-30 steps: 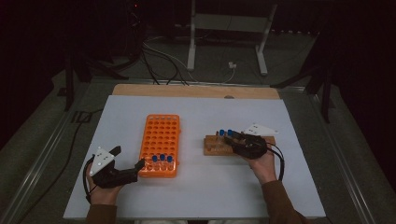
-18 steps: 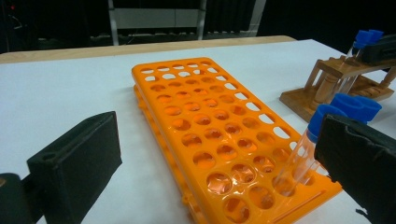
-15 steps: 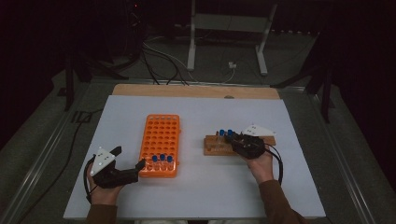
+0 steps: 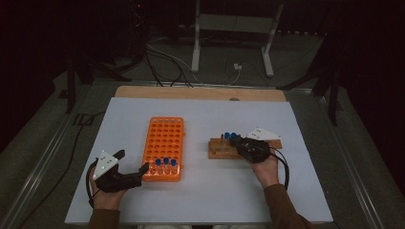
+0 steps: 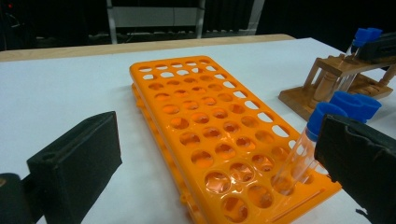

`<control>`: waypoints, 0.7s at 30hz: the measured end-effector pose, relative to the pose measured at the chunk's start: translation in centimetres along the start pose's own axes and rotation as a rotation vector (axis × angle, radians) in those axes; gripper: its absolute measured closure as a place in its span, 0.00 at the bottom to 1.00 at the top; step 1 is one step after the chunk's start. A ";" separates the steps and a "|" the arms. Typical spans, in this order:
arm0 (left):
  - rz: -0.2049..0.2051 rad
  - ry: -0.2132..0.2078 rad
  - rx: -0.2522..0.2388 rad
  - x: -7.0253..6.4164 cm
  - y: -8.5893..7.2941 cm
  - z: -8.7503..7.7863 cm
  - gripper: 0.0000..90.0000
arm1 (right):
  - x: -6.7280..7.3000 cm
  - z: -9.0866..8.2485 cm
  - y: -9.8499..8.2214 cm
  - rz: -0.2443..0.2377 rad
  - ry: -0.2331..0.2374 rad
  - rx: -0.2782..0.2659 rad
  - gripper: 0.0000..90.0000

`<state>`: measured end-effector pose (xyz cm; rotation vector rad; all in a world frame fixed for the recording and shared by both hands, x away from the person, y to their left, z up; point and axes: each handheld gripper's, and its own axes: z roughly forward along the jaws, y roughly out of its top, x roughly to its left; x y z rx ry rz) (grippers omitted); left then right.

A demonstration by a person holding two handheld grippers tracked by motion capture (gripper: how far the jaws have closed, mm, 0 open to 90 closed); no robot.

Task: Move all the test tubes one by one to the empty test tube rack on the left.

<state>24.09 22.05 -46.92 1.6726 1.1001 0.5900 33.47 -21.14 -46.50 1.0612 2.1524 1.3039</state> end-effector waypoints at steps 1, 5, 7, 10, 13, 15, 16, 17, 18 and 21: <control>0.000 0.000 0.000 0.0 0.0 0.0 0.02 | 0.0 0.0 0.0 0.000 0.000 0.000 0.85; -0.001 -0.002 0.000 0.0 0.0 0.0 0.02 | 0.0 0.0 0.0 0.001 0.000 0.000 0.85; -0.002 -0.002 -0.001 0.0 0.0 0.0 0.02 | 0.0 0.0 0.0 0.001 0.001 0.000 0.85; -0.005 -0.003 -0.001 0.1 0.0 0.0 0.02 | 0.0 0.0 0.0 0.002 0.000 0.000 0.85; -0.007 -0.004 -0.003 0.0 0.0 0.0 0.02 | 0.0 -0.1 0.0 0.002 -0.003 0.000 0.85; -0.006 -0.004 -0.003 0.0 0.0 0.0 0.02 | 0.0 -0.1 0.1 0.005 -0.002 -0.005 0.85; -0.006 -0.004 -0.003 0.0 0.0 0.0 0.02 | 0.0 -0.2 0.1 0.005 -0.003 -0.007 0.85; -0.007 -0.004 -0.003 0.0 0.0 0.0 0.02 | 0.0 -0.2 0.1 0.005 -0.003 -0.008 0.85; -0.005 -0.004 -0.002 0.0 0.0 0.0 0.02 | 0.0 -0.3 0.2 0.007 -0.002 -0.009 0.85; -0.006 -0.004 -0.003 0.0 0.0 0.0 0.02 | 0.0 -0.5 0.3 0.007 -0.004 -0.015 0.85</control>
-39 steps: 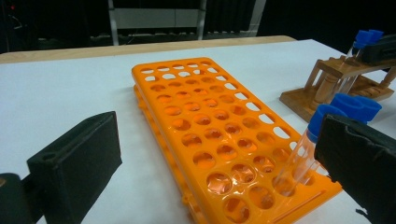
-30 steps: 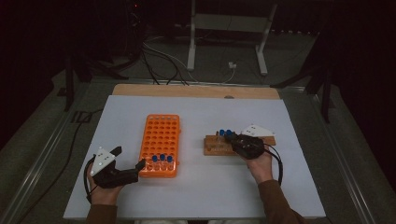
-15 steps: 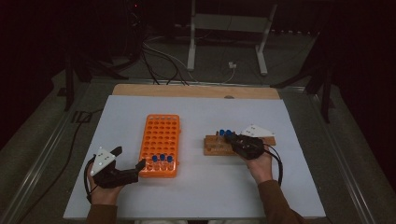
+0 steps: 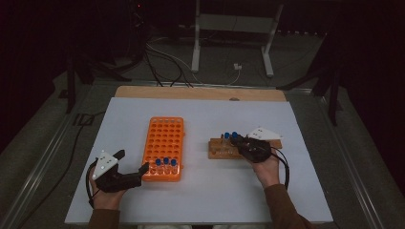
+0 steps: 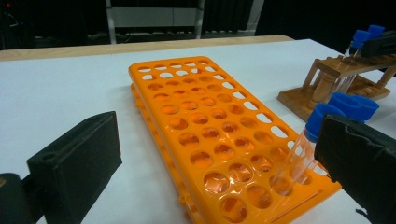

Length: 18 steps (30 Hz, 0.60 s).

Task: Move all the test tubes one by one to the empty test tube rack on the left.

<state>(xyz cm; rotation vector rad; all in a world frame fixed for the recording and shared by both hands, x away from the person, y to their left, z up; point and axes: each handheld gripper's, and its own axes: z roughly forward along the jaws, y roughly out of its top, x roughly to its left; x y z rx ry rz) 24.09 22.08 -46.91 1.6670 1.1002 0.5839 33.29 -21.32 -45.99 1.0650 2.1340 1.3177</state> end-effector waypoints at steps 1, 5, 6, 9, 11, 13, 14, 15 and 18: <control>0.000 0.000 0.000 0.0 0.0 0.0 0.02 | 0.0 -0.1 0.1 0.001 0.000 -0.001 0.85; 0.001 0.000 0.002 0.0 0.0 0.0 0.02 | 0.0 -0.3 0.2 0.001 0.000 -0.007 0.85; 0.001 0.000 0.003 0.0 0.0 0.0 0.02 | 0.0 -0.3 0.3 0.001 0.001 -0.008 0.85; 0.001 -0.001 0.004 0.0 0.0 0.0 0.02 | 0.0 -0.5 0.5 0.000 0.000 -0.012 0.85; 0.002 -0.001 0.004 0.0 0.0 0.0 0.02 | -0.1 -0.6 0.6 -0.002 -0.001 -0.014 0.85; 0.001 -0.001 0.004 0.0 0.0 0.0 0.02 | -0.1 -0.7 0.7 -0.001 -0.003 -0.017 0.85; 0.001 -0.001 0.004 0.0 0.0 0.0 0.02 | -0.1 -0.7 0.8 0.000 -0.003 -0.019 0.85; 0.001 -0.001 0.004 0.0 0.0 0.0 0.02 | -0.1 -0.8 0.8 -0.001 -0.003 -0.019 0.85; 0.002 -0.001 0.003 0.0 0.0 0.0 0.02 | -0.1 -0.9 1.0 -0.002 -0.004 -0.023 0.85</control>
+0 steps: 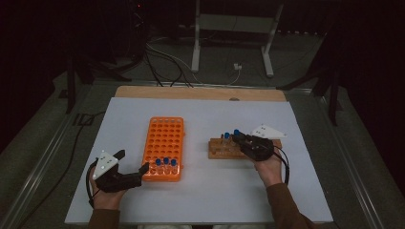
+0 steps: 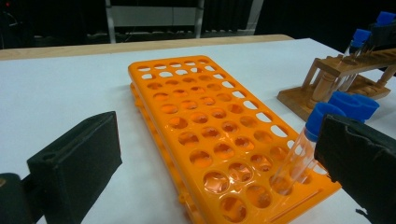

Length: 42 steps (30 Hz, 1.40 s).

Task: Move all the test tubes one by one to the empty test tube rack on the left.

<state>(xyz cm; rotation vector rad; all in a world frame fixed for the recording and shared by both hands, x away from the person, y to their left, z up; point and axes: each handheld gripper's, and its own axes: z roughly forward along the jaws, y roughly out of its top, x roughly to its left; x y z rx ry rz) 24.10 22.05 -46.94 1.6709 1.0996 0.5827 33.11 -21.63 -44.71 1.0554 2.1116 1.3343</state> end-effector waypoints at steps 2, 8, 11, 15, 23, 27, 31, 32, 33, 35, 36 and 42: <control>0.000 0.000 0.001 0.0 0.0 0.0 0.02 | 0.0 -0.1 0.1 0.002 0.002 -0.003 0.85; -0.001 0.000 0.000 0.0 0.0 0.0 0.02 | 0.1 -0.3 0.6 -0.003 0.007 -0.012 0.85; 0.000 0.001 0.000 0.0 0.0 0.0 0.02 | 0.2 -0.4 0.9 -0.006 0.011 -0.015 0.85; -0.001 0.001 -0.001 0.0 0.0 0.0 0.02 | 0.2 -0.5 1.2 -0.008 0.012 -0.018 0.85; -0.002 0.001 0.000 0.0 0.0 0.0 0.02 | 0.3 -0.9 1.9 -0.009 0.020 -0.032 0.85; -0.002 0.000 0.000 0.0 0.0 0.0 0.02 | 0.3 -1.2 2.3 -0.012 0.021 -0.037 0.85; -0.003 0.000 -0.001 0.0 0.0 0.0 0.02 | 0.4 -1.6 2.8 -0.021 0.021 -0.046 0.85; -0.002 0.000 -0.001 0.0 0.0 0.0 0.02 | 0.4 -1.7 2.9 -0.022 0.019 -0.047 0.85; -0.003 0.001 -0.001 0.0 0.0 0.0 0.02 | 0.4 -1.8 3.1 -0.024 0.018 -0.047 0.85; -0.004 0.001 -0.001 0.0 0.0 0.0 0.02 | 0.6 -1.9 3.3 -0.032 0.013 -0.041 0.85; -0.004 0.001 0.000 0.0 0.0 0.0 0.02 | 0.6 -2.0 3.4 -0.035 0.014 -0.043 0.85; 0.001 0.003 0.001 0.0 0.0 0.0 0.02 | 0.7 -2.5 3.9 -0.042 0.015 -0.050 0.85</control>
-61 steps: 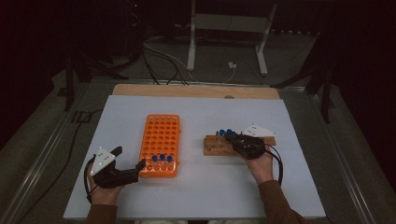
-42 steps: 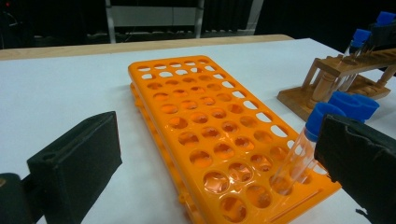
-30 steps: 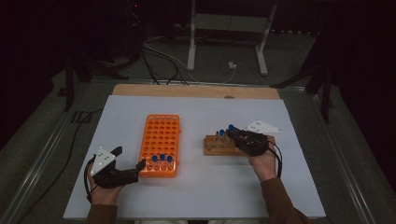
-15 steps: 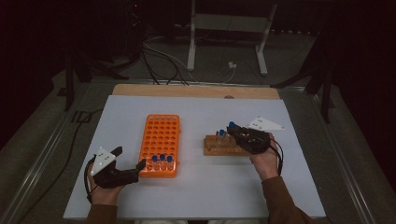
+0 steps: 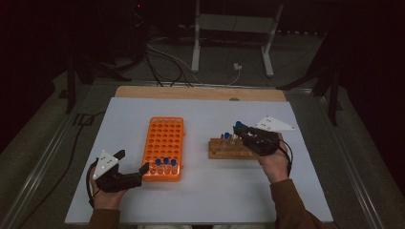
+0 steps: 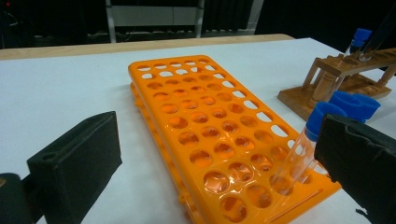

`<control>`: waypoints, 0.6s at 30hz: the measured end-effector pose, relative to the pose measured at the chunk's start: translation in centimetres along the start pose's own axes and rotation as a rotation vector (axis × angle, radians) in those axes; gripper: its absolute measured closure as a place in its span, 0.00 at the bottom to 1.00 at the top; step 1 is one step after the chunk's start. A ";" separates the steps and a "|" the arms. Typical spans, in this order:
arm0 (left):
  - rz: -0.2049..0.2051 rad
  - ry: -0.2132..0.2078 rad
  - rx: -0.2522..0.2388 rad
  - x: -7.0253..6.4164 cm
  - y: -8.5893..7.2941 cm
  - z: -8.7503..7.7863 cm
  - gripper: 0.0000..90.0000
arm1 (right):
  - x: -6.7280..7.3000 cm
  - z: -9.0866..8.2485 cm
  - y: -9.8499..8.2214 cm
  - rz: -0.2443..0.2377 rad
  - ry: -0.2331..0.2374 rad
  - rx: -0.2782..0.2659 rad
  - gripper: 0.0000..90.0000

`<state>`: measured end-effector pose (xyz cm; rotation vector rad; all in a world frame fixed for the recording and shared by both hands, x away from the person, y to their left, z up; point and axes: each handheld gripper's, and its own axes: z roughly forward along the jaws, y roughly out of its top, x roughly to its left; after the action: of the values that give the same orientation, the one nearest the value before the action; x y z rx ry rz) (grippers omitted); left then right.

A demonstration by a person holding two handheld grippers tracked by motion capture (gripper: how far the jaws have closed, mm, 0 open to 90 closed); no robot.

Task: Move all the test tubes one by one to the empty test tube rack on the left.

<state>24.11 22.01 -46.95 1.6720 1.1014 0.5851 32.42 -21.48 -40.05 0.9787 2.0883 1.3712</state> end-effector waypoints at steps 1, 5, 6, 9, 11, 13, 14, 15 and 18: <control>-0.001 0.000 0.000 0.0 0.0 0.0 0.02 | 0.1 -0.1 0.1 0.000 0.002 -0.003 0.85; -0.002 0.001 -0.002 0.0 0.0 -0.1 0.02 | 0.3 -0.2 0.3 0.000 0.014 -0.009 0.85; -0.002 0.002 -0.004 0.0 0.0 -0.1 0.02 | 0.4 -0.3 0.4 0.000 0.017 -0.008 0.85; 0.001 0.002 -0.007 0.0 0.1 -0.2 0.02 | 0.7 -0.2 0.4 0.000 0.026 -0.008 0.85; 0.000 0.003 -0.008 -0.1 0.1 -0.2 0.02 | 0.8 -0.2 0.4 -0.001 0.030 -0.009 0.85; 0.000 0.005 -0.008 -0.1 0.2 -0.2 0.01 | 1.0 -0.1 0.4 -0.002 0.038 -0.009 0.85; 0.002 0.004 -0.008 -0.1 0.2 -0.2 0.01 | 1.1 0.0 0.4 0.001 0.042 -0.010 0.85; 0.000 0.004 -0.009 -0.2 0.2 -0.2 0.01 | 1.2 0.1 0.4 0.004 0.047 -0.011 0.85; 0.009 0.004 -0.007 -0.3 0.3 -0.3 0.01 | 1.6 0.4 0.4 0.002 0.058 -0.006 0.85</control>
<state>23.88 21.85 -46.50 1.6707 1.0937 0.5973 31.75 -19.88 -39.85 0.9493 2.1243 1.4220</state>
